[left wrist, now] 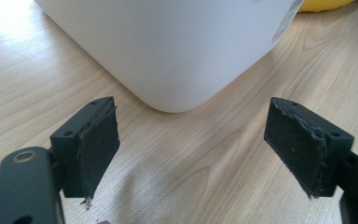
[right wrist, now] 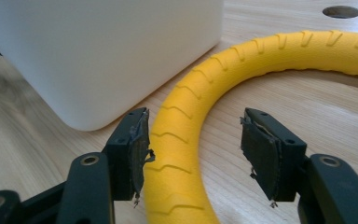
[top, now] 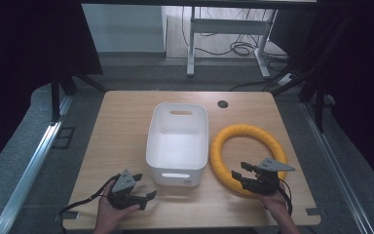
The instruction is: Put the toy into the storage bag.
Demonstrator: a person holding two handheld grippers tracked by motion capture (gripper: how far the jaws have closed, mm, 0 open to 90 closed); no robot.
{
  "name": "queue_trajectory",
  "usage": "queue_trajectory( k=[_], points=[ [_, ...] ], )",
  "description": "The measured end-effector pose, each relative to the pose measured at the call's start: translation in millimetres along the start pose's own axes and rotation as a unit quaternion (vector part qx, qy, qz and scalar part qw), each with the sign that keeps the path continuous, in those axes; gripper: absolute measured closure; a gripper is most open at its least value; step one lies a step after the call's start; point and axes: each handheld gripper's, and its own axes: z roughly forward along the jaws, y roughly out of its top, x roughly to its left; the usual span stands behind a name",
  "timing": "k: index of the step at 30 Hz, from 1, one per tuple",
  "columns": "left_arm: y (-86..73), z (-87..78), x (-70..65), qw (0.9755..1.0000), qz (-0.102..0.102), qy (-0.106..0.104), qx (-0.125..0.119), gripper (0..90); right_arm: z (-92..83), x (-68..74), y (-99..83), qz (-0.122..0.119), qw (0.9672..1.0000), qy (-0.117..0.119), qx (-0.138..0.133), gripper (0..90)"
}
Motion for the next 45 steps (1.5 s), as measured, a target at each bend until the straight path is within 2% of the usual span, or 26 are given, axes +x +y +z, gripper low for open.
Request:
queue_trajectory(
  k=[3, 6, 23, 29, 31, 35, 36, 41, 42, 45],
  points=[
    [0.1, -0.4, -0.1, 1.0000, -0.001, -0.001, -0.001, 17.4, 0.2, -1.5, 0.2, -0.001, 1.0000, -0.002, 0.008, 39.6],
    [-0.3, 0.9, -0.9, 1.0000, -0.003, -0.002, 0.002, 17.4, 0.0, -1.7, 0.8, -0.005, 0.9998, -0.016, 0.012, 38.9],
    [-4.1, 6.0, -4.3, 0.9998, 0.004, -0.010, 0.018, 17.2, 6.7, -9.4, 9.6, 0.000, 0.9995, -0.001, 0.032, 36.3],
    [-0.6, 5.9, -1.4, 0.9998, -0.007, -0.012, 0.010, 17.4, 4.8, -5.4, 8.2, -0.007, 0.9993, 0.003, 0.037, 37.2],
    [2.5, 8.4, -2.0, 0.9998, 0.005, -0.002, 0.018, 17.6, -1.7, -4.1, 7.6, -0.009, 0.9993, 0.004, 0.036, 37.6],
    [5.1, 13.9, -5.1, 0.9996, 0.014, -0.015, 0.021, 17.5, -8.5, -5.1, 8.4, -0.002, 0.9995, 0.000, 0.031, 35.3],
    [5.7, 16.9, -6.0, 0.9993, 0.020, -0.019, 0.026, 17.5, -10.0, -6.5, 9.1, 0.005, 0.9995, -0.010, 0.029, 33.2],
    [6.6, 15.3, -4.3, 0.9992, 0.020, -0.018, 0.028, 17.5, -9.3, -8.6, 13.1, 0.013, 0.9993, -0.010, 0.033, 33.3],
    [7.3, 14.3, -3.9, 0.9993, 0.019, -0.019, 0.025, 17.5, -9.0, -8.2, 15.4, 0.013, 0.9992, -0.008, 0.036, 33.6],
    [8.0, 11.7, -3.9, 0.9994, 0.018, -0.020, 0.023, 17.5, -3.3, -5.8, 27.4, -0.008, 0.9977, 0.010, 0.066, 34.3]
  ],
)
